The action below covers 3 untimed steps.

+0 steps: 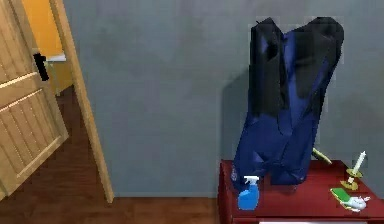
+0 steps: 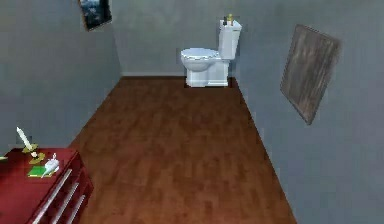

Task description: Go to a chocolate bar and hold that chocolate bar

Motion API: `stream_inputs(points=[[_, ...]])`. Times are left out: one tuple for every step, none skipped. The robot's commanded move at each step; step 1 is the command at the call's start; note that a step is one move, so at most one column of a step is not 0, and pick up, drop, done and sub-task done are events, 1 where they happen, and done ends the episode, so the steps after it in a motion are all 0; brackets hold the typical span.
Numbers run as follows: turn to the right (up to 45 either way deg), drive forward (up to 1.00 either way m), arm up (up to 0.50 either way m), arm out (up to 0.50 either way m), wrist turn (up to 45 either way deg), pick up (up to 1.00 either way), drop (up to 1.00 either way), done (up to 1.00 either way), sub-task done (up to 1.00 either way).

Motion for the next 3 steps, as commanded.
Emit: stream_inputs(points=[[-45.0, 0.00, 0.00, 0.00, 0.0, 0.00, 0.00, 0.00, 0.00], [-9.0, 0.00, 0.00, 0.00, 0.0, 0.00, 0.00, 0.00, 0.00], [0.0, 1.00, 0.00, 0.00, 0.0, 0.00, 0.00, 0.00, 0.00]])
